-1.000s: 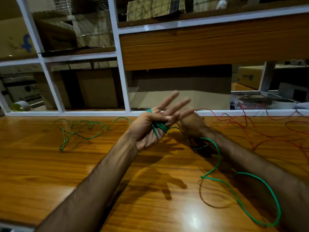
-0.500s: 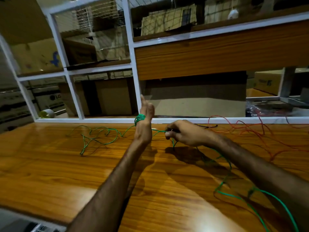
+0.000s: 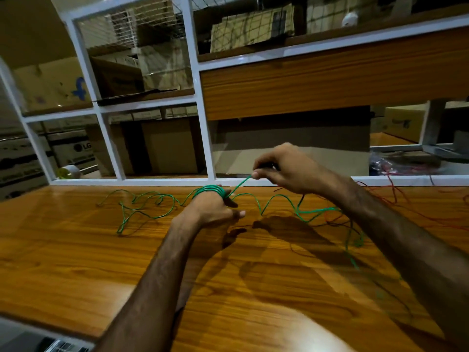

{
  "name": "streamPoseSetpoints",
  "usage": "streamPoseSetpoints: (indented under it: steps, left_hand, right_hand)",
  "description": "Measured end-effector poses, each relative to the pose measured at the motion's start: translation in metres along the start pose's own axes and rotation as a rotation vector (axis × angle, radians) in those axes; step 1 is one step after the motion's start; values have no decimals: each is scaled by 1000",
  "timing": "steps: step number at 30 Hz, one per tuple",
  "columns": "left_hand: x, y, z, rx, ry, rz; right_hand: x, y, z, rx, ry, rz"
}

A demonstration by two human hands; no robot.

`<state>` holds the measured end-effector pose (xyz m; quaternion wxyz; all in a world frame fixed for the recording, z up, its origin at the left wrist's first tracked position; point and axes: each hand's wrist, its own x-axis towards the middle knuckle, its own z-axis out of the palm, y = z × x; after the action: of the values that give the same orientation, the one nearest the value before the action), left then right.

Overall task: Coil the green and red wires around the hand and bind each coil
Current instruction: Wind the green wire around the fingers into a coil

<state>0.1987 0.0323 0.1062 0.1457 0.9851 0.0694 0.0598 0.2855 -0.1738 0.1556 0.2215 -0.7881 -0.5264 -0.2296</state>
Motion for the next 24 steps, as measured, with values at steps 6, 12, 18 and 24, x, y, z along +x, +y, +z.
streamPoseSetpoints:
  steps: [6, 12, 18, 24]
  left_hand:
    - [-11, 14, -4, -420, -398, 232]
    - [-25, 27, 10, -1273, -888, 588]
    - [-16, 42, -6, -1914, -447, 812]
    - [2, 28, -8, -1862, 236, 394]
  right_hand:
    - [-7, 12, 1, -46, 244, 22]
    - [-8, 9, 16, -4, 254, -20]
    - [-21, 12, 46, 22, 79, 117]
    - [-16, -12, 66, 102, -157, 149]
